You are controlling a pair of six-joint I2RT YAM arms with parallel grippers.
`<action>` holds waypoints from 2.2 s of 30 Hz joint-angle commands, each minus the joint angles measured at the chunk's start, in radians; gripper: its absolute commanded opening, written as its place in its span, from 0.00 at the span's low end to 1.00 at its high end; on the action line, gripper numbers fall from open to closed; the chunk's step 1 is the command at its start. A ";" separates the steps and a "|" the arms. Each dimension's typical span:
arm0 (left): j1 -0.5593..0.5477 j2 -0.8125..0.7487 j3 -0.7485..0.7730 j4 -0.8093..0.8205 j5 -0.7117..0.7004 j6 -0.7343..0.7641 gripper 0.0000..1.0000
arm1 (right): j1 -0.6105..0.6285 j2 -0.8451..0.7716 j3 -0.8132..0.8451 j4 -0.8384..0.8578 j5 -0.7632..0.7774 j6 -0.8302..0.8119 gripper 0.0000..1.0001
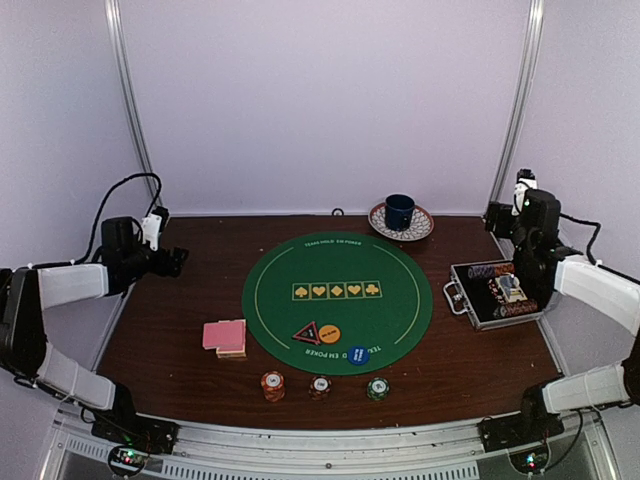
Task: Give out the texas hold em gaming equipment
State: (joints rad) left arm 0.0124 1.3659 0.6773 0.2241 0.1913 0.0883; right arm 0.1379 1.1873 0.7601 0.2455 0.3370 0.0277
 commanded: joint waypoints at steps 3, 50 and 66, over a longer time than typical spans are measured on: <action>0.006 -0.070 0.159 -0.495 0.047 0.026 0.98 | 0.005 -0.071 0.128 -0.334 -0.190 0.182 0.99; 0.020 -0.128 0.579 -1.255 0.112 0.199 0.98 | 0.920 0.825 0.716 -0.725 -0.384 0.161 0.77; 0.019 -0.116 0.622 -1.285 0.133 0.201 0.98 | 0.938 0.937 0.764 -0.755 -0.347 0.125 0.59</action>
State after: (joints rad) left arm 0.0254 1.2594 1.2640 -1.0523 0.3061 0.2794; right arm 1.0695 2.0964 1.4902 -0.4904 -0.0360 0.1596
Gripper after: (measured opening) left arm 0.976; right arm 0.605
